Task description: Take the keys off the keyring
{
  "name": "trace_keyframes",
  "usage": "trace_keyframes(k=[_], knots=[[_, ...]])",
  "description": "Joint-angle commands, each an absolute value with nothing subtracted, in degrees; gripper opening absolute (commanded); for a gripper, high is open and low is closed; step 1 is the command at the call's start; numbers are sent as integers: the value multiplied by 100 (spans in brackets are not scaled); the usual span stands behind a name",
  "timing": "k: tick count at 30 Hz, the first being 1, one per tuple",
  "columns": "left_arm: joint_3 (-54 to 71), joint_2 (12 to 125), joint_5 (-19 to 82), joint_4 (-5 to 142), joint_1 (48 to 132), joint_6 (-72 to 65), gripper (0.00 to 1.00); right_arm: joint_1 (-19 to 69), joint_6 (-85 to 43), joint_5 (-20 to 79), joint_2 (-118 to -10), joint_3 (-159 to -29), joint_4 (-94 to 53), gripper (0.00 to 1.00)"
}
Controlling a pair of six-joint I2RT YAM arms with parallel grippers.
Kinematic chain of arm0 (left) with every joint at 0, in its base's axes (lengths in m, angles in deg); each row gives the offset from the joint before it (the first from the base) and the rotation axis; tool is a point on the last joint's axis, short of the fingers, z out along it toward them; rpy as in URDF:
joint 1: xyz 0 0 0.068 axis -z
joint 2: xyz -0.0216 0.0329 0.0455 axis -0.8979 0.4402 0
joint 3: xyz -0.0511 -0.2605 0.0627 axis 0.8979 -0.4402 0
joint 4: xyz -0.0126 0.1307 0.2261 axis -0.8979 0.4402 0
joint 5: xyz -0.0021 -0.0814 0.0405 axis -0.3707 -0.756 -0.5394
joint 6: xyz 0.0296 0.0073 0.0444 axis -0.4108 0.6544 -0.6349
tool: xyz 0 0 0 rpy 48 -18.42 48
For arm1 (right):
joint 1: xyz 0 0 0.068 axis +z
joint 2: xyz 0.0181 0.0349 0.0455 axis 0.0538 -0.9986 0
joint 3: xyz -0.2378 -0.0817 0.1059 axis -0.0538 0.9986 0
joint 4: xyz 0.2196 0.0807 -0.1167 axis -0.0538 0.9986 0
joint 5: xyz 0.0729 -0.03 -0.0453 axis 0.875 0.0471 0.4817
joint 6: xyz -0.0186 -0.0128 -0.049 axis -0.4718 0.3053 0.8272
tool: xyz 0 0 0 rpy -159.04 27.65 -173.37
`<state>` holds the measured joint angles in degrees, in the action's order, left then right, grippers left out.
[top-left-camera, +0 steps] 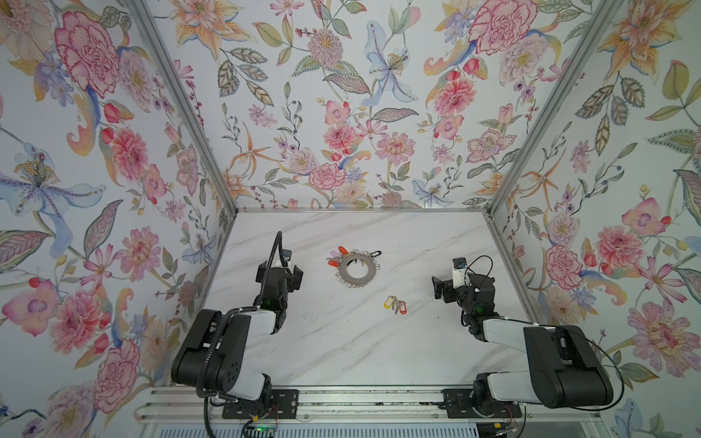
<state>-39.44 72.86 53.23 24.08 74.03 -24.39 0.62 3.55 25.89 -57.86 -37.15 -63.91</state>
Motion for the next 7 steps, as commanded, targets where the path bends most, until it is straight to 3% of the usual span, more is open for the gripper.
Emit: trace_keyframes(k=[1,7], knots=[[-3777,7455,5088,1960,7320,-2659,99,-212,308,3039,-6064,-3957,-6970,99],[-3890,7320,4852,1901,7317,-2717,99,-304,283,3211,-5995,-3729,-7336,99]])
